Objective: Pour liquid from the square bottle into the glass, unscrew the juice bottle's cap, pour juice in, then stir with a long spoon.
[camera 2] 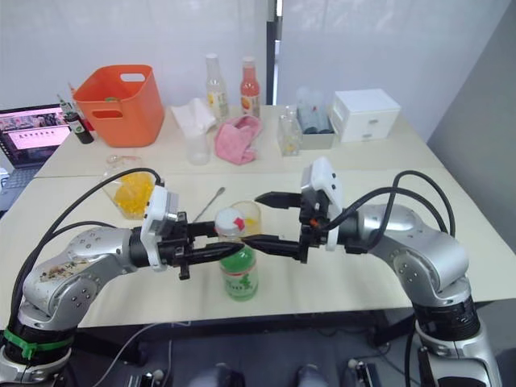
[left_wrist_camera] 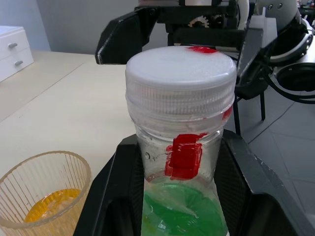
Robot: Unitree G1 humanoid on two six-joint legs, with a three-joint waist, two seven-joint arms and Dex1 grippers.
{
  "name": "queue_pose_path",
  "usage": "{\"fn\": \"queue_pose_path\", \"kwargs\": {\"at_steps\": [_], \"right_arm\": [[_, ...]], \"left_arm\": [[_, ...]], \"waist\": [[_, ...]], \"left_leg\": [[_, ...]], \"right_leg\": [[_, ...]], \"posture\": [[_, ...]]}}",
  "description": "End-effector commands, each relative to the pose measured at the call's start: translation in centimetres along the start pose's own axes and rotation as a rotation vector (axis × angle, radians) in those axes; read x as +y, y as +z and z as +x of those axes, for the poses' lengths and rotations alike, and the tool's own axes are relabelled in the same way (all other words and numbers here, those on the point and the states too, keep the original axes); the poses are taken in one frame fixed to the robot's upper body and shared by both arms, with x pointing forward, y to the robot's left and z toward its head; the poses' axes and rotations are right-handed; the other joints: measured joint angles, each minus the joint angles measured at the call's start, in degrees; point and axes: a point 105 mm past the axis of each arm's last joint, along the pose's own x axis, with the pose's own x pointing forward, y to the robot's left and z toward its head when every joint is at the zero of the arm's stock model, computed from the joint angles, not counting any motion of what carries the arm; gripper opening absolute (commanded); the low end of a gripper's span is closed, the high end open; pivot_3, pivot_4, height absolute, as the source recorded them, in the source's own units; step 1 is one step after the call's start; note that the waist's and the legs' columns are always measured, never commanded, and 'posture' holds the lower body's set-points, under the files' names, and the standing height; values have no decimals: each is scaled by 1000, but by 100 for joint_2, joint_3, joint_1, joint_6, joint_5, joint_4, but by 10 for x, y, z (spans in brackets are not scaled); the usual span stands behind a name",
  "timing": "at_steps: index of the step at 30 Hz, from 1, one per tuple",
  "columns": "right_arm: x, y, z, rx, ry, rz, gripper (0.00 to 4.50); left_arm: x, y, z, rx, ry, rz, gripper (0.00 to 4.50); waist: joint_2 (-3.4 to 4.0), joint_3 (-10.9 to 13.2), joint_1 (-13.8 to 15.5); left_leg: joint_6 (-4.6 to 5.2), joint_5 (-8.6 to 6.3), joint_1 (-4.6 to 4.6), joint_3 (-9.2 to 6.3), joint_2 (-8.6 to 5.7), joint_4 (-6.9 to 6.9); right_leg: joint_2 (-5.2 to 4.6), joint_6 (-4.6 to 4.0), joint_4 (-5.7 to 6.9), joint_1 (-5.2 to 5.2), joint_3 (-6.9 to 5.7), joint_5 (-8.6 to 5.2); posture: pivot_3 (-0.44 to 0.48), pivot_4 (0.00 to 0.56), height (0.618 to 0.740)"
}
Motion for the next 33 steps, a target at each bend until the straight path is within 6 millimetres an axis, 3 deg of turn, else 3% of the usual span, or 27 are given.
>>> {"fn": "queue_pose_path", "kwargs": {"at_steps": [1, 10, 18, 20, 27, 28, 33], "right_arm": [[11, 14, 7, -25, 48, -54, 4500], [17, 15, 18, -10, 62, -82, 4500], [18, 12, 24, -7, 59, -78, 1921], [18, 13, 24, -14, 62, -75, 1703], [18, 15, 25, -18, 62, -72, 1703], [18, 15, 25, -19, 57, -74, 2754], [19, 19, 25, -38, 59, -74, 4410]], "left_arm": [[3, 10, 0, -18, 0, 75, 1454], [5, 9, 1, -18, 1, 81, 1454], [4, 8, 0, -10, -2, 80, 1454], [4, 8, 0, -7, -3, 79, 1454], [4, 8, -1, -1, -4, 77, 1454], [4, 8, -1, -1, -4, 77, 1454], [4, 7, -1, 1, -4, 76, 1454]], "waist": [[0, 0, 2], [0, 0, 0], [0, 0, 0], [0, 0, 2], [0, 0, -1], [0, 0, -1], [0, 0, -1]], "left_leg": [[0, 0, 0, 0, 0, 0], [0, 0, 0, 0, 0, 1], [0, 0, 0, 0, 0, 1], [0, 0, 0, 0, 0, 1], [0, 0, 0, 0, 0, 1], [0, 0, 0, 0, 0, 1], [0, 0, 0, 0, 0, 1]], "right_leg": [[0, 0, 0, 0, 0, 0], [-1, 0, 3, 0, 0, 0], [-1, 0, 3, 0, 0, 0], [-1, 0, 3, 0, 0, 0], [-1, 0, 3, 0, 0, 0], [-1, 0, 3, 0, 0, 0], [-1, 0, 3, 0, 0, 0]], "posture": [[0, 150, 713], [0, 150, 713], [0, 150, 713], [0, 150, 713], [0, 150, 713], [0, 150, 713], [0, 150, 713]]}}
